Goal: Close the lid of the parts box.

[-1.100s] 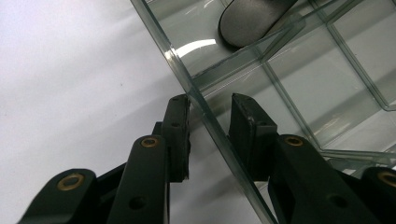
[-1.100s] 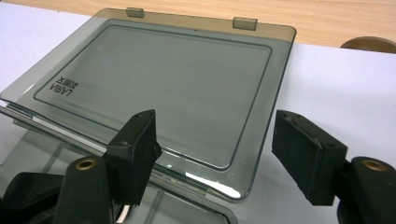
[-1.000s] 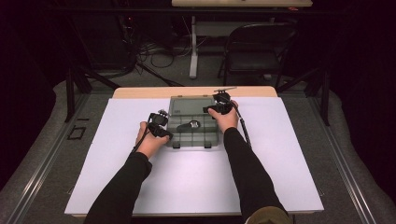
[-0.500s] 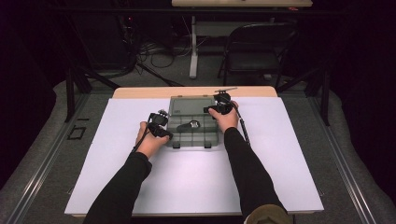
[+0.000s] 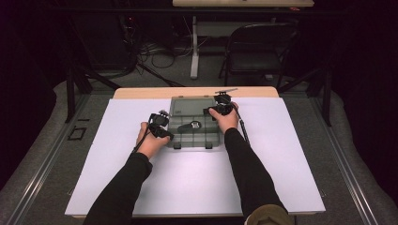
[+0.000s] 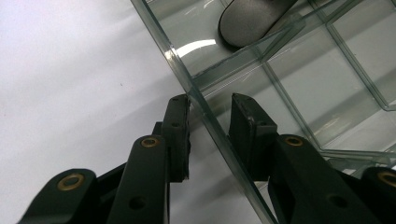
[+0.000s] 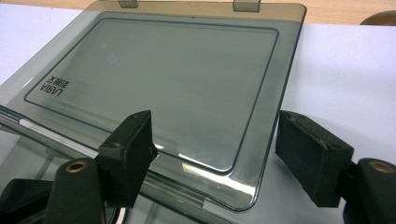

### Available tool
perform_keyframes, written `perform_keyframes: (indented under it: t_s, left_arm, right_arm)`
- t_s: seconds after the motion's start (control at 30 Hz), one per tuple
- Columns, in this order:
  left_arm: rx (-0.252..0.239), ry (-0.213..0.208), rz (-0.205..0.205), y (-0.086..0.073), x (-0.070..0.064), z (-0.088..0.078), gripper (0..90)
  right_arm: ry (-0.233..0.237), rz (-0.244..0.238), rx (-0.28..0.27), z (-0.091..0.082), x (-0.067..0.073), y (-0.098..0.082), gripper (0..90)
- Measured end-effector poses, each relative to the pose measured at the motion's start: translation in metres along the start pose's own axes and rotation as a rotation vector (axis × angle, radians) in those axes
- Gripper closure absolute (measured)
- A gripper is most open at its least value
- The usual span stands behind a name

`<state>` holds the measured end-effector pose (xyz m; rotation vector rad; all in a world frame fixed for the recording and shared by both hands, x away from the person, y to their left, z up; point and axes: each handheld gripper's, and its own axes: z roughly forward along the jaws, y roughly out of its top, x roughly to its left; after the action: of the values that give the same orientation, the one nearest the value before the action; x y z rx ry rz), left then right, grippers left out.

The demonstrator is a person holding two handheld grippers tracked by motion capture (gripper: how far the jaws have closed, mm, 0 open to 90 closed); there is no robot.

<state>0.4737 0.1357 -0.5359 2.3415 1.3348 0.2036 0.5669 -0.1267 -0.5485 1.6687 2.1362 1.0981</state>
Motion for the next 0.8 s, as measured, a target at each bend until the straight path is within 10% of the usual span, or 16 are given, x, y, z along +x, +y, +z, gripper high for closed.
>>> perform_keyframes:
  t_s: [0.8]
  left_arm:
    - [0.001, -0.001, 0.000, 0.0002, 0.0003, 0.0000, 68.0]
  right_arm:
    - [0.041, 0.070, 0.045, 0.0038, -0.0040, 0.0021, 27.4]
